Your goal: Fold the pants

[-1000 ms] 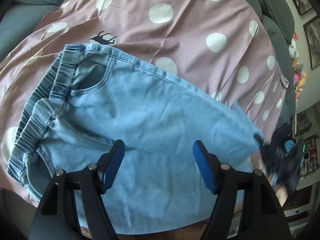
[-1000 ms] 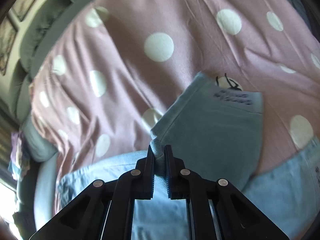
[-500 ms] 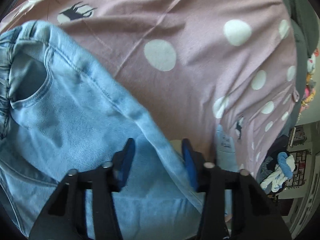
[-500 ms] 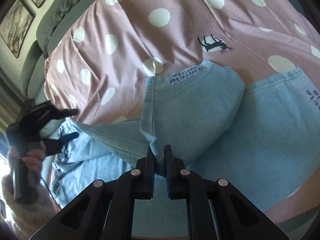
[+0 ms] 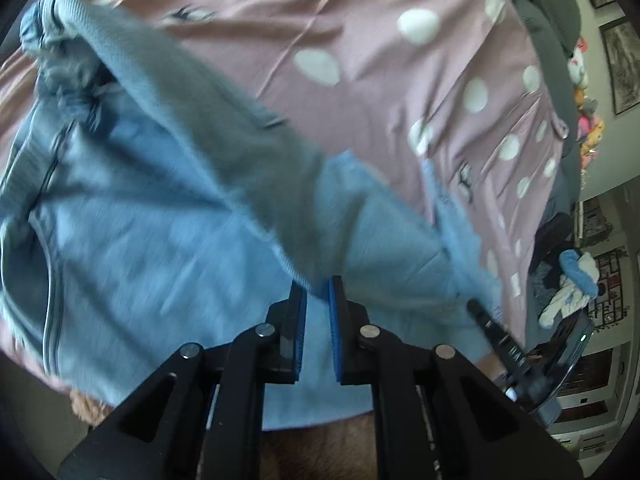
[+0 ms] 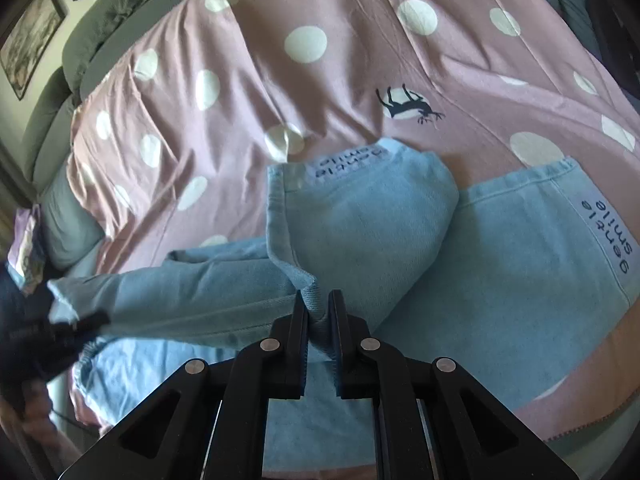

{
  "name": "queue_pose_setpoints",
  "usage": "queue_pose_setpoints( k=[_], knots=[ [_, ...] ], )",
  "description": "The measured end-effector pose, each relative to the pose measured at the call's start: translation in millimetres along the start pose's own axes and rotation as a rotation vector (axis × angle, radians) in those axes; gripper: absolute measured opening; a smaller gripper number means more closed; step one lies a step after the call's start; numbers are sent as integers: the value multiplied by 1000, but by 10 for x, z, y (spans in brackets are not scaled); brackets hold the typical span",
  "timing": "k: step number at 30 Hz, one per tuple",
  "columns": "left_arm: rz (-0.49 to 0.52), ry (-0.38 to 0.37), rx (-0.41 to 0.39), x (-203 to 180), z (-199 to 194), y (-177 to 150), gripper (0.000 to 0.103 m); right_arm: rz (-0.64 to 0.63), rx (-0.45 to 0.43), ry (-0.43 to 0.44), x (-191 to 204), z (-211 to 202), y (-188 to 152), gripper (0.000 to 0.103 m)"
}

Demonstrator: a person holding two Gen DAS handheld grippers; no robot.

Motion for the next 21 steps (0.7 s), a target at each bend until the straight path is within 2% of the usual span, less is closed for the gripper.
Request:
queue_pose_setpoints(
  k=[3,6,8,9,10,12,16,19,21],
  knots=[
    [-25,25,18,163,41,-121,6,-18,13,-40,-4,49,-40,10],
    [-67,32,-7,325,-17,-67,7,-26,23,-67,-24,88,-55,10],
    [-86,4,-31,369,-132,17,14,-42,30,-82,-18,108,-70,10],
    [-86,-17,-45,366,-198,58,27,-45,30,-85,-18,106,-77,10],
    [-84,-25,-65,356,-268,108,43,-47,30,-84,-19,108,-85,10],
    [-81,-24,-113,321,-388,228,58,-41,36,-85,-38,119,-98,10],
    [-72,-33,-147,229,-450,507,63,-38,45,-89,-46,142,-122,10],
    [-64,12,-151,205,-333,733,61,-33,50,-86,-51,148,-128,10],
    [-82,3,-133,229,-245,828,58,-29,54,-81,-59,154,-125,10]
  ],
)
Point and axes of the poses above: each gripper's, at about its wrist camera, not at the fingertips, and z roughly the way its jaws point, x to its left, y to its top, the point moved 2 cm from there along z, roughly the way its jaws point, and after that the axes turned 2 degrees about -x, right-handed, at the moved point
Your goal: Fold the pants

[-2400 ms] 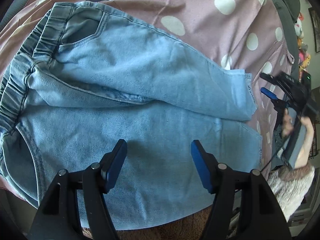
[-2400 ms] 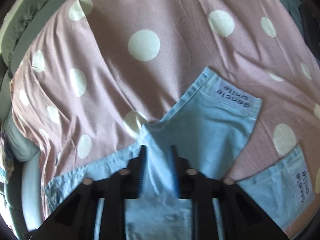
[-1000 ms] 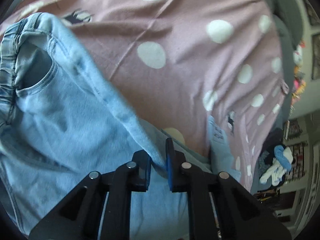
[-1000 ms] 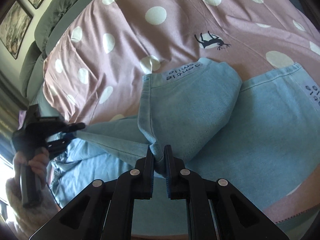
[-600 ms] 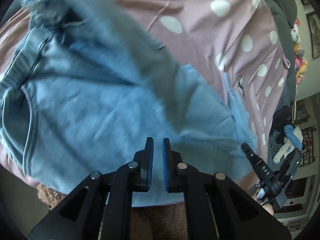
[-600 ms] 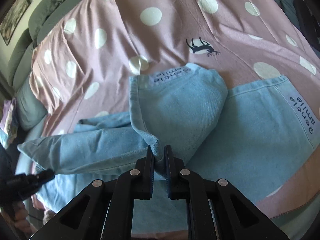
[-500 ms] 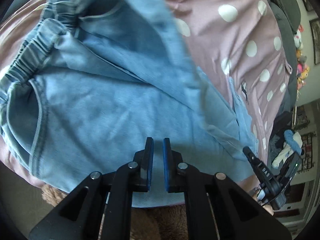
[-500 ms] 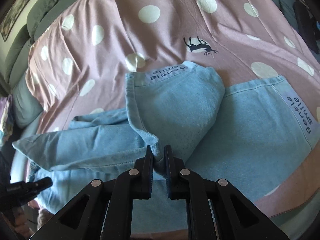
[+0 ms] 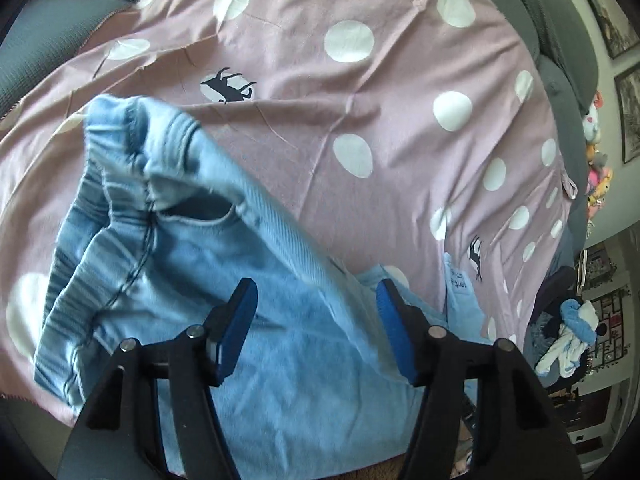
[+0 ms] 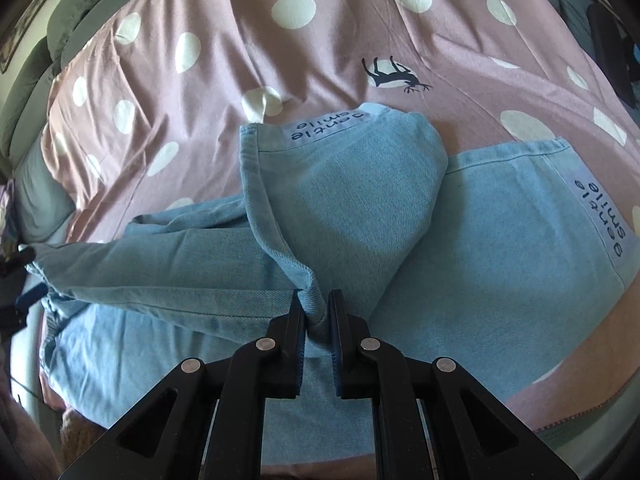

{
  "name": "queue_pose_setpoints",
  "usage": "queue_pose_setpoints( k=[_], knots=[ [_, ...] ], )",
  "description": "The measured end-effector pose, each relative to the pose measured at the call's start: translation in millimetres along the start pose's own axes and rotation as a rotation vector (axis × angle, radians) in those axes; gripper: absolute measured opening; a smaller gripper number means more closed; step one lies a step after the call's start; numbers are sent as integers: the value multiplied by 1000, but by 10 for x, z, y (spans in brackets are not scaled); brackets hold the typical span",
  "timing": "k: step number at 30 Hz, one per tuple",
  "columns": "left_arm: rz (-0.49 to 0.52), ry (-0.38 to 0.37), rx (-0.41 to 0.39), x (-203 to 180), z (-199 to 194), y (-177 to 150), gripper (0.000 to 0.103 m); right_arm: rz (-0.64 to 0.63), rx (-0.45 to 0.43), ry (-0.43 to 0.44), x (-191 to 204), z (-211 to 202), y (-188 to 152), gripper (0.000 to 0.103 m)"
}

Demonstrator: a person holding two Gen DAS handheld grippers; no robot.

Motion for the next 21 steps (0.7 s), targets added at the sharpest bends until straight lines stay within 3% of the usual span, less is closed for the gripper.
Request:
queue_pose_setpoints(
  k=[3,5,8,13,16,21],
  knots=[
    [-37,-11,-2,123,71,88,13,4,6,5,-13,13,-4,10],
    [-70,-7,22,226,87,18,11,3,9,5,-2,21,-2,10],
    [-12,34,27,307,-12,-238,11,-3,10,0,9,21,0,10],
    [-26,41,140,514,-62,-783,11,-4,20,-19,10,56,-9,10],
    [-28,28,150,571,-105,-888,12,-27,28,-45,50,72,-5,10],
    [23,76,130,519,2,-916,14,-60,34,-87,84,113,-3,10]
  ],
)
Point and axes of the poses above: each gripper's, at about its wrist camera, not at the fingertips, and z roughly the way its jaws point, x to its left, y to its top, the point moved 2 cm from there along z, roughly the way its jaws point, and after that the axes turned 2 degrees about -x, right-handed, at the moved point
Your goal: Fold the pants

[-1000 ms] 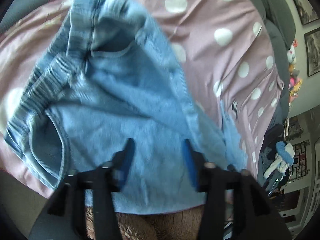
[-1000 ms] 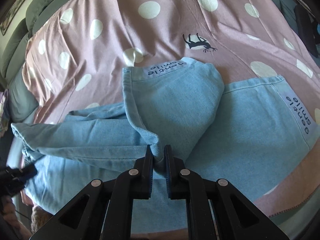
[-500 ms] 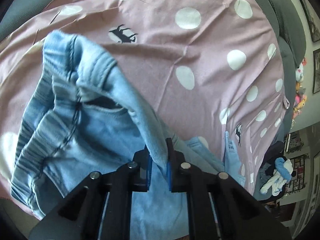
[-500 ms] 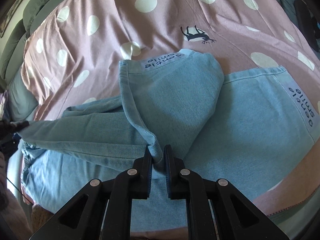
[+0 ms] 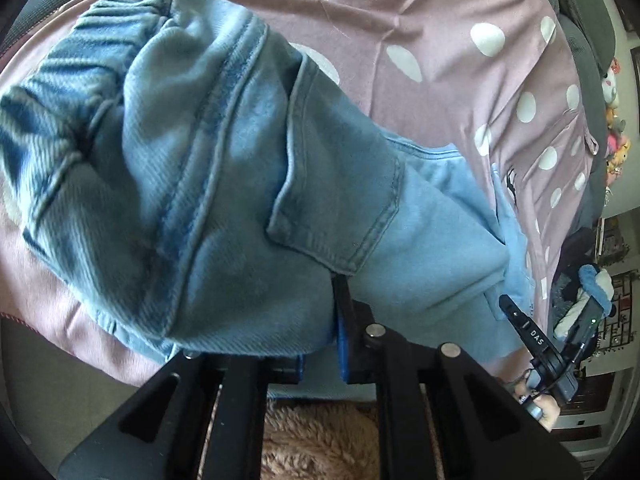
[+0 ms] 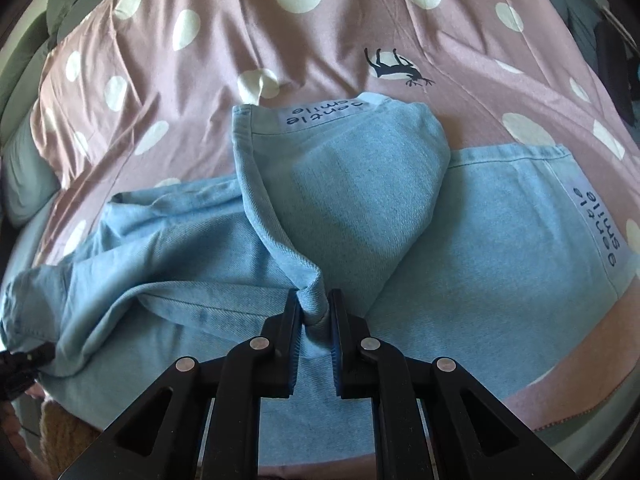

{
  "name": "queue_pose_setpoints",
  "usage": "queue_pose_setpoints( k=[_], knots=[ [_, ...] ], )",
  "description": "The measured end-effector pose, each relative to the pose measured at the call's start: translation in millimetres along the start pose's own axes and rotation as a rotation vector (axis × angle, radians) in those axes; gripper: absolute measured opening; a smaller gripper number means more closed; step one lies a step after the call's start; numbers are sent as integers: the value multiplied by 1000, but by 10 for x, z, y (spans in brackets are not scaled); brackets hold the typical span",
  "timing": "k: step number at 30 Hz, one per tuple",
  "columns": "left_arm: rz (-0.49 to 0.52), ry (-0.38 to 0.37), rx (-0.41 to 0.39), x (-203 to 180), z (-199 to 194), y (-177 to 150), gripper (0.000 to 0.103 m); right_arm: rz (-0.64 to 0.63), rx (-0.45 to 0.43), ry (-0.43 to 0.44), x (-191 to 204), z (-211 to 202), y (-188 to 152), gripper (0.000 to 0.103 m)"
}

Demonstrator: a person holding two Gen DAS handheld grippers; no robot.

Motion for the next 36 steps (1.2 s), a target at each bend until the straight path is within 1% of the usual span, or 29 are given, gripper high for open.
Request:
queue_pose_setpoints(
  k=[4,9,11,15,17,18,22,27,30,33,34,36],
  knots=[
    [16,-10,-29,26,24,-30,14,-9,-13,-18,14,3,-13,10],
    [52,3,-47,7,39,-49,14,-30,-22,-31,28,5,-27,10],
    [54,2,-50,11,37,-54,14,-24,-19,-24,18,10,-23,10],
    [97,11,-45,-15,44,-50,14,-37,2,-8,16,26,4,10],
    [73,-5,-48,12,41,-52,14,-14,6,9,-13,36,17,10],
    [77,-6,-51,13,44,-55,14,1,5,15,-27,39,19,10],
    [140,6,-83,-20,34,-92,14,-6,-17,-1,-3,36,1,10],
    [136,-5,-122,6,32,-121,14,-35,-37,-21,34,23,-22,10],
    [133,-2,-121,-1,34,-127,14,-10,-45,-13,8,17,-29,10],
    [125,-7,-112,6,29,-116,14,-52,-42,-27,49,22,-27,10],
    [116,-10,-107,11,31,-107,14,-40,-36,-22,38,21,-15,10],
    [130,-7,-100,-1,35,-98,14,-6,-31,-17,16,27,-8,10]
  ],
)
Point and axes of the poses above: each gripper's, at about its wrist camera, not at the fingertips, and z roughly the way its jaws point, x to its left, y to its top, the point moved 2 cm from there along z, roughly the way its jaws point, and after that the axes turned 2 degrees about -x, right-handed, at the moved point
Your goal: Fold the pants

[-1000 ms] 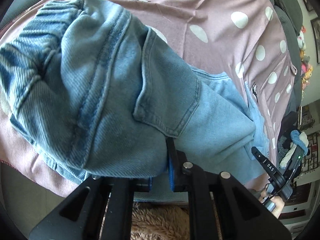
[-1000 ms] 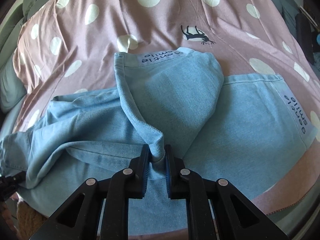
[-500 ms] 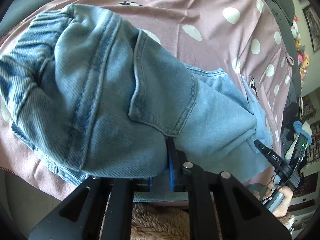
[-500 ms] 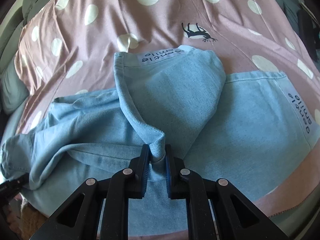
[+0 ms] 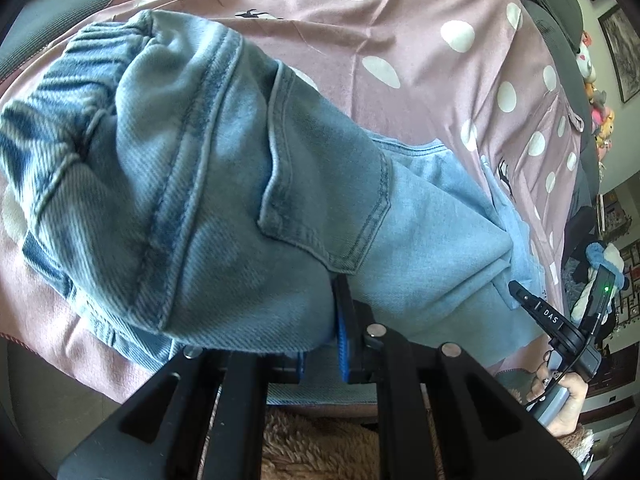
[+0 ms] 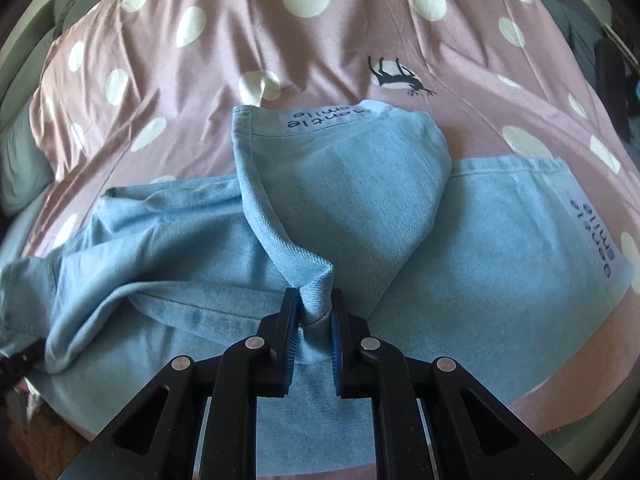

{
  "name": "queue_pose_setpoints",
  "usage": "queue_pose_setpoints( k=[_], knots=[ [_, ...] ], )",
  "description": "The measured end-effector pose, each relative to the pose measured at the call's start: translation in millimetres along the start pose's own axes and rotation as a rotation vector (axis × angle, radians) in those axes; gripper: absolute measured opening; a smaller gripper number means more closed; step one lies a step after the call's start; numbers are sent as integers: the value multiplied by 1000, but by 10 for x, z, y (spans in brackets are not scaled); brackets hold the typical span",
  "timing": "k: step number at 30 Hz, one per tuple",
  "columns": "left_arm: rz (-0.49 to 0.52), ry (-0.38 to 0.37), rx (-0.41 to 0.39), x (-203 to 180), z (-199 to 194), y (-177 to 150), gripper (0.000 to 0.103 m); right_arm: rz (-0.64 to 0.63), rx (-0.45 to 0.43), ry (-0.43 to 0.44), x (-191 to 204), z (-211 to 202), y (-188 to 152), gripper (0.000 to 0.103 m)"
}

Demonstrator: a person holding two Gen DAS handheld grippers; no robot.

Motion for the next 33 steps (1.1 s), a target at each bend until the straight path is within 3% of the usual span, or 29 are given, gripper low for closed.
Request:
queue_pose_setpoints(
  k=[15,24,33],
  knots=[
    [1,-8,-41,19,-16,-58,14,-32,-47,-31,46,-23,-48,10],
    [59,61,-29,-78,17,-28,15,-46,-36,-42,62,-14,-18,10],
    [65,31,-29,-25,18,-27,15,-68,-72,-101,133,-18,-67,11]
  ],
)
Point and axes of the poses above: each gripper's, at about its wrist camera, not at the fingertips, and z roughly the way its jaws point, x to its left, y to its top, the point moved 2 cm from there along z, roughly the way its jaws point, and after that the axes turned 2 degrees about -x, right-handed, at the moved point
